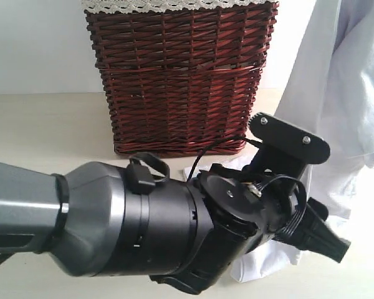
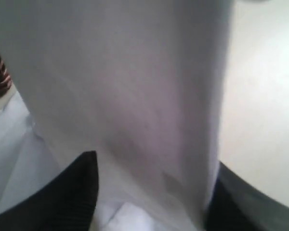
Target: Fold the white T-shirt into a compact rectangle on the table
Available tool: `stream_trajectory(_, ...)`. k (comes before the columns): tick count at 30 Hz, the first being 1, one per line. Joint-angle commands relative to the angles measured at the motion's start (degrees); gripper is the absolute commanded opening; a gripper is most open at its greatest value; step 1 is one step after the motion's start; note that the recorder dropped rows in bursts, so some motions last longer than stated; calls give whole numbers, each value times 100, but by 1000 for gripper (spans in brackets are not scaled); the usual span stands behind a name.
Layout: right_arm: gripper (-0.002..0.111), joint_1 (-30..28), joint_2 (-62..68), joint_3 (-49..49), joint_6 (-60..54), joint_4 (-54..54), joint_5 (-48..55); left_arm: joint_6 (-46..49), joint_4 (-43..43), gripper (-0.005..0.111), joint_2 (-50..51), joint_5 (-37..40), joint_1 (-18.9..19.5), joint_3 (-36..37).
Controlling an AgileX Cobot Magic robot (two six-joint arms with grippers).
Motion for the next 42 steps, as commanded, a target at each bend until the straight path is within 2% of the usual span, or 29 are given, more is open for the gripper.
stream_trajectory(1, 0, -26, -30, -31, 36, -30, -59, 1002, -443, 34, -118, -786, -53, 334)
stream_trajectory(4, 0, -26, -30, -31, 36, -30, -59, 1524, -443, 1, -384, -1581, -50, 524)
stream_trajectory(9, 0, -26, -94, -31, 36, -30, -59, 2743, -443, 0, -1053, -3191, -13, 671)
stream_trajectory(16, 0, -26, -195, -31, -119, -30, -59, 4102, -443, 0, -1989, -4451, 486, 741)
stream_trajectory(22, 0, -255, -285, -31, -575, 730, -59, 4102, -443, 0, -3078, -4307, 1427, 1210)
stream_trajectory(27, 0, -364, -300, -31, -1243, 1463, -59, 4102, -443, 0, -4005, -3496, 2356, 1372)
stream_trajectory(30, 0, -364, -246, -31, -1812, 2019, -59, 4102, -443, 0, -4352, -3259, 2602, 1235)
stream_trajectory(33, 0, -364, -104, -31, -1655, 1348, -175, 4102, 73, 0, -4555, -3161, 2714, 1066)
stream_trajectory(37, 0, -364, 137, -53, -953, -473, -329, 4102, 1282, 0, -4583, -2981, 2825, 793)
stream_trajectory(40, 0, -364, 185, -282, -953, -986, -529, 4102, 1946, 0, -4583, -2991, 2866, 395)
stream_trajectory(42, 0, -364, 158, -545, -953, -1075, -776, 4102, 2013, 0, -4619, -2977, 2866, 65)
